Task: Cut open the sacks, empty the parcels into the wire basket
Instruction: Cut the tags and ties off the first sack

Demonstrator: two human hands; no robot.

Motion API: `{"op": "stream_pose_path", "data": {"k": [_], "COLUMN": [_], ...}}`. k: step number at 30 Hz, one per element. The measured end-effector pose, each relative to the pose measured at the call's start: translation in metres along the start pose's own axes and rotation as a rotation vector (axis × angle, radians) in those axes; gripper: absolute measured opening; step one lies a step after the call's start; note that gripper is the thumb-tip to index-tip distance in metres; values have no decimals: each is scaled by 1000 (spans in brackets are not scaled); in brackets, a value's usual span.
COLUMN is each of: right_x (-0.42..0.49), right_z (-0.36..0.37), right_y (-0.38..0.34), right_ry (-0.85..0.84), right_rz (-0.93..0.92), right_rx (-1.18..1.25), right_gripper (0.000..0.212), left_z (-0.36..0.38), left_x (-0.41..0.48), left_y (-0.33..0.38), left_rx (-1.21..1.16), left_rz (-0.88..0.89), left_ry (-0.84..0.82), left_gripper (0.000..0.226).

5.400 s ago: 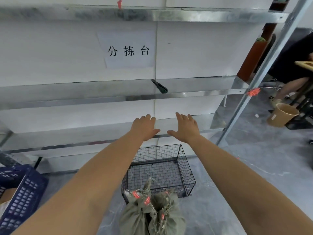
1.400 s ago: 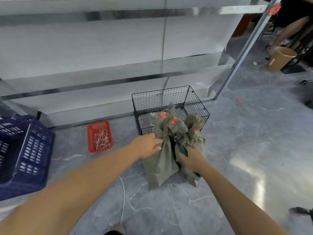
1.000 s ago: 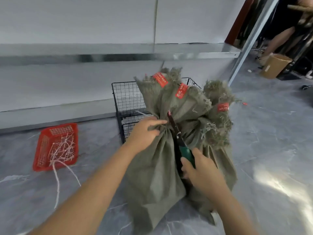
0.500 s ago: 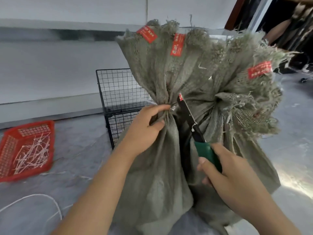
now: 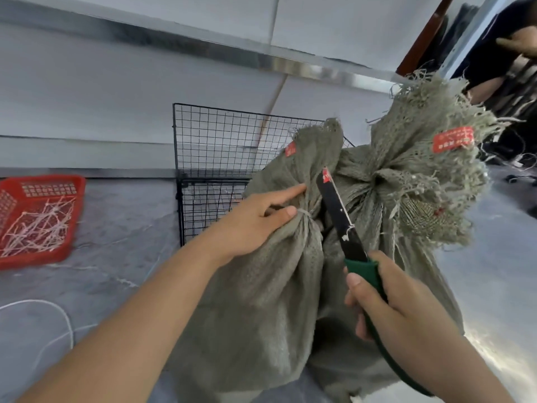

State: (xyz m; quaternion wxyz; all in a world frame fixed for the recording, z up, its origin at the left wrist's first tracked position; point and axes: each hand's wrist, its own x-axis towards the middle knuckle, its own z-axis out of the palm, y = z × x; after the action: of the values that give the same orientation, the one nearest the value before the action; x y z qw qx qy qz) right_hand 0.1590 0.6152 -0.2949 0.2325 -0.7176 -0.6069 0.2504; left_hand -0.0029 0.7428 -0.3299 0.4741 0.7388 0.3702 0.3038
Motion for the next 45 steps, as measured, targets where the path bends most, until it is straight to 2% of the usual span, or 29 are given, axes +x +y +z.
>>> {"op": "stream_pose_path", "data": {"k": [2,8,11,16,22,32,41,45], "right_x": [-4,-11,-14,-19,-22,-21,-24,-25], "right_z": [-5,-18,-21,-25,-21,-17,-16,-17], "right_y": [-1,-4,-4,-4,-10,-14,-21,-23], "right_ry": [-14,-7,-6,7,-35,-43,-83,-96], "right_rz": [-11,-35,-43,-71,-102,-114,-73,-80], "right_rx": [-48,-160,-216,-277,-373,-390,-446,-462], "right_gripper": [13,15,15,12,14,16,11,19], "left_z": [3,9,13,18,17,14,13,13], "left_x": [-3,-7,-8,-7,-8,-11,-17,-18], "left_y": [3,9,8,3,-1,-2,1,1], "left_rx": [-22,-97,-123,-162,-125,93,173,188], "left_rz": [-2,33,28,68,12,77,94,100], "left_ry": [-77,-210,-133,178,333,350,371,376], "left_gripper": [45,43,36,35,40,47,48,49]}}
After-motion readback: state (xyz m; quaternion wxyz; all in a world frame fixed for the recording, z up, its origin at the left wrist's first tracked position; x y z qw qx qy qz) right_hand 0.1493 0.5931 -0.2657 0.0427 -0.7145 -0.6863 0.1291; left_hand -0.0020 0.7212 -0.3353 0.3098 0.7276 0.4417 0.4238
